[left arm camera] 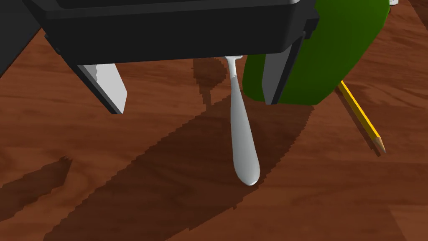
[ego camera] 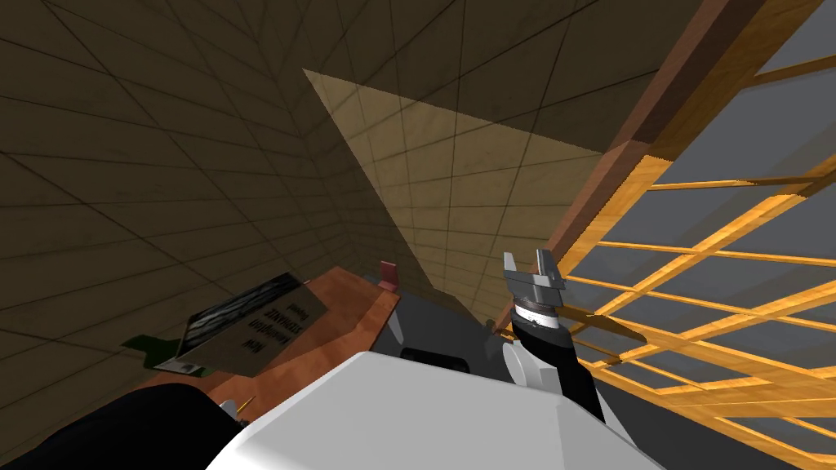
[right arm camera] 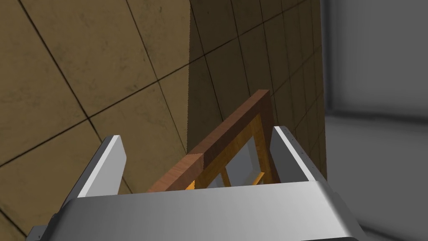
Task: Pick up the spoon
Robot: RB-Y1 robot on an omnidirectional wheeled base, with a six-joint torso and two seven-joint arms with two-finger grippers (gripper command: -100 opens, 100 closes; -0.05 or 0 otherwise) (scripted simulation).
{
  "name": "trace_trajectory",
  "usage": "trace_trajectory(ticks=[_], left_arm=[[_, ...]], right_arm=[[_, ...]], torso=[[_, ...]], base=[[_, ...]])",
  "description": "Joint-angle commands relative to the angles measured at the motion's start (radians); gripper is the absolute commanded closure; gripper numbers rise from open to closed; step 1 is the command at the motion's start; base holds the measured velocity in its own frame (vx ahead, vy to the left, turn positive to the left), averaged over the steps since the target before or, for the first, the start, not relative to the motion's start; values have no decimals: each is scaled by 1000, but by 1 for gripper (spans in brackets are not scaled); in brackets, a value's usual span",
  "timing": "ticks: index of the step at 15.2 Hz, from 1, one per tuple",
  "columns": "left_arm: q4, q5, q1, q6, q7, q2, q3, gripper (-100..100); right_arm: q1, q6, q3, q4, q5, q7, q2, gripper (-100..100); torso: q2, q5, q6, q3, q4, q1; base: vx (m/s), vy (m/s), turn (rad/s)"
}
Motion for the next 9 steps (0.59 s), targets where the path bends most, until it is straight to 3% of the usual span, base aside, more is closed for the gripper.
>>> trace_trajectory(ticks=[1, 5, 6, 7, 9], left_arm=[[0, 0, 0, 0, 0, 0, 0, -100], [53, -21, -22, -57, 6, -7, -19, -100], [37, -17, -15, -39, 6, -8, -14, -100], [13, -6, -5, -9, 5, -3, -3, 100], [19, -8, -6, -22, 5, -5, -6, 100]], right_arm=[[0, 0, 0, 0, 0, 0, 0, 0], [0, 0, 0, 0, 0, 0, 0, 0], [0, 0, 0, 0, 0, 0, 0, 0], [0, 0, 0, 0, 0, 0, 0, 0], [0, 0, 0, 0, 0, 0, 0, 0]], torso=[[0, 0, 0, 0, 0, 0], [3, -1, -1, 2, 1, -5], [3, -1, 0, 2, 1, -6], [3, -1, 0, 2, 1, -6], [2, -2, 0, 1, 1, -7]], base=[[15, 47, -56], [-9, 14, 33], [-7, 2, 7], [3, -8, -44], [6, -11, -39]])
